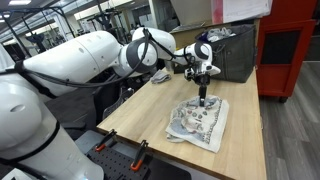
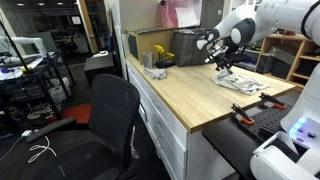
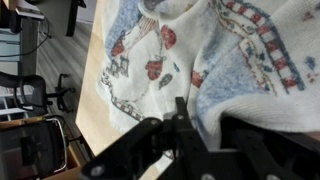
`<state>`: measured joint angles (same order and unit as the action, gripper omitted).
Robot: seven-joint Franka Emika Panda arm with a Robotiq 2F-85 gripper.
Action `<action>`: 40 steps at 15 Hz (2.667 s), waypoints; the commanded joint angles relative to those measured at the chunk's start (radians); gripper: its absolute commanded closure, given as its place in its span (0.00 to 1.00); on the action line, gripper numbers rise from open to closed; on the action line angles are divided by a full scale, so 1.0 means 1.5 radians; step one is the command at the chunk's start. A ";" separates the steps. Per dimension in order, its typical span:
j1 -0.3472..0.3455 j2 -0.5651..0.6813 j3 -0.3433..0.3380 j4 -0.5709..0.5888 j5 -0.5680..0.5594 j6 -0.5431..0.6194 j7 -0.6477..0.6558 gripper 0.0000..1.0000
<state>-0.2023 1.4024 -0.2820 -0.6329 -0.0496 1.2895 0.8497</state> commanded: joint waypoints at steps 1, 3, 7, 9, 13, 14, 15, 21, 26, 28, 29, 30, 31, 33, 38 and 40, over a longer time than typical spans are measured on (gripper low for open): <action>0.005 -0.055 -0.004 -0.035 0.004 -0.031 0.006 1.00; 0.006 -0.074 0.002 -0.033 0.009 -0.027 -0.004 1.00; 0.019 -0.112 0.007 -0.048 0.000 -0.034 -0.022 0.99; 0.030 -0.132 0.006 -0.073 -0.012 -0.044 -0.051 0.99; 0.053 -0.191 0.005 -0.178 -0.040 -0.050 -0.137 0.99; 0.058 -0.208 0.005 -0.213 -0.044 -0.041 -0.146 0.99; 0.059 -0.221 0.007 -0.241 -0.046 -0.038 -0.152 0.99; 0.051 -0.315 -0.001 -0.409 -0.032 -0.016 -0.135 0.99; 0.033 -0.384 -0.017 -0.555 -0.034 0.021 -0.130 0.99; 0.029 -0.405 -0.021 -0.619 -0.035 0.046 -0.129 0.99; 0.028 -0.415 -0.023 -0.652 -0.035 0.063 -0.126 0.99; 0.027 -0.426 -0.025 -0.684 -0.036 0.077 -0.124 0.99; 0.029 -0.438 -0.028 -0.718 -0.038 0.090 -0.120 0.99; 0.032 -0.455 -0.034 -0.769 -0.040 0.110 -0.113 0.70; 0.038 -0.512 -0.050 -0.863 -0.040 0.157 -0.067 0.34; 0.041 -0.547 -0.057 -0.897 -0.041 0.204 -0.031 0.19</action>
<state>-0.1581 0.7088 -0.3463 -1.8549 -0.1028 1.4998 0.7339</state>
